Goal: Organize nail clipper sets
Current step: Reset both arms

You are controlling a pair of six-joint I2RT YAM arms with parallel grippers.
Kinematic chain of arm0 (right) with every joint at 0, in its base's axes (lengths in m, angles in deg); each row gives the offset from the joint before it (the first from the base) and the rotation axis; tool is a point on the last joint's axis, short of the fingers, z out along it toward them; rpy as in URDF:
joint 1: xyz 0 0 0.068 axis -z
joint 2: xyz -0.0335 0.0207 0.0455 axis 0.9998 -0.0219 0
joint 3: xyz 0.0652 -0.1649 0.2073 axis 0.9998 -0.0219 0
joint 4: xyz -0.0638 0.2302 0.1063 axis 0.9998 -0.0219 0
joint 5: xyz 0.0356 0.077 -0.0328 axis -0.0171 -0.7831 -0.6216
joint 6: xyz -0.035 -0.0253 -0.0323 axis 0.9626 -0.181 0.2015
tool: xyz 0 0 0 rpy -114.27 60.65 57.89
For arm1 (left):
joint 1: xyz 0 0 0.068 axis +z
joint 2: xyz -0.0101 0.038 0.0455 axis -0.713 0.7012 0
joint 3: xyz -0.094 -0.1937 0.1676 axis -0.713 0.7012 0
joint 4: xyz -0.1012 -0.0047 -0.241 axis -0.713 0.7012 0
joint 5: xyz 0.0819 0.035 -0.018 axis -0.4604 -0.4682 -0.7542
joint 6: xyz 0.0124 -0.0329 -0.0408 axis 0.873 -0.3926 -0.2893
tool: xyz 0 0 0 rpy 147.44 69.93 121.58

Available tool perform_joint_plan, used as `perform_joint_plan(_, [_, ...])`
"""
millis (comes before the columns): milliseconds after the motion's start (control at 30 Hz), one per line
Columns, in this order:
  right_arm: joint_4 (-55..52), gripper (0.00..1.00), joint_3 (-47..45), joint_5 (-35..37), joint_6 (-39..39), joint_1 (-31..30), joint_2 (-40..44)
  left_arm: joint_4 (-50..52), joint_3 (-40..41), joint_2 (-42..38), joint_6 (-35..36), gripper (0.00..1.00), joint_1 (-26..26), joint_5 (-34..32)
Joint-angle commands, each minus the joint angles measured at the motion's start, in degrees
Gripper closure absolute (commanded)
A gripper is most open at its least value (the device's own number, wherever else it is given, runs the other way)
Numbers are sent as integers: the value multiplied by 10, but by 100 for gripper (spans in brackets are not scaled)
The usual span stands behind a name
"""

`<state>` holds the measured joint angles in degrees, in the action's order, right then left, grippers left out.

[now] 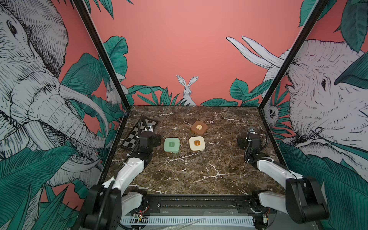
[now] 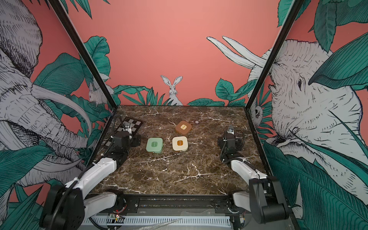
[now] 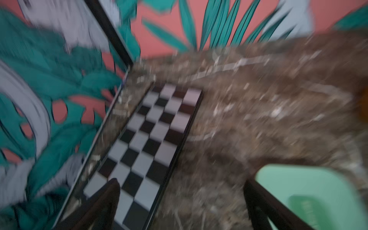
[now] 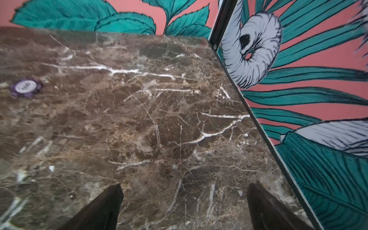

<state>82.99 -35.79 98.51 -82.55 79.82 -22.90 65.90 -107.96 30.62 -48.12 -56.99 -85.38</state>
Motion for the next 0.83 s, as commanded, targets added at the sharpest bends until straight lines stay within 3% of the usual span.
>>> perform_joint_plan(0, [241, 0, -44, -21, 57, 18, -60, -225, 36, 48, 33, 1, 12, -5])
perform_joint_plan(100, [367, 0, -87, -86, 35, 57, -125, -346, 45, 124, 77, 1, 17, -2])
perform_joint_plan(167, [453, 0, -106, -117, 39, 66, -155, -388, 43, 169, 83, 1, 27, 39])
perform_joint_plan(233, [354, 0, -79, -131, 42, 66, -131, -358, 41, 166, 55, 1, 49, 70])
perform_joint_plan(267, [329, 1, -61, -111, 33, 66, -136, -390, 45, 189, 46, 1, 62, 81])
perform_joint_plan(300, [341, 1, -56, -96, 34, 66, -142, -445, 48, 214, 51, 1, 65, 76])
perform_joint_plan(367, [347, 1, -65, -65, 22, 65, -137, -348, 32, 181, 32, 1, 69, 80])
perform_joint_plan(433, [366, 1, -73, -61, 20, 65, -139, -420, 44, 204, 43, 1, 70, 83])
perform_joint_plan(467, [363, 1, -73, -61, 20, 64, -138, -371, 38, 187, 35, 1, 69, 82])
perform_joint_plan(533, [381, 1, -80, -80, 30, 62, -139, -399, 41, 199, 40, 1, 70, 80])
perform_joint_plan(600, [408, 1, -93, -143, 53, 62, -143, -374, 37, 190, 36, 1, 70, 80])
perform_joint_plan(700, [267, 1, -30, -213, 54, 78, -133, -397, 40, 200, 39, 1, 71, 80])
perform_joint_plan(800, [301, 1, -41, -209, 54, 80, -140, -370, 36, 190, 36, 1, 71, 81])
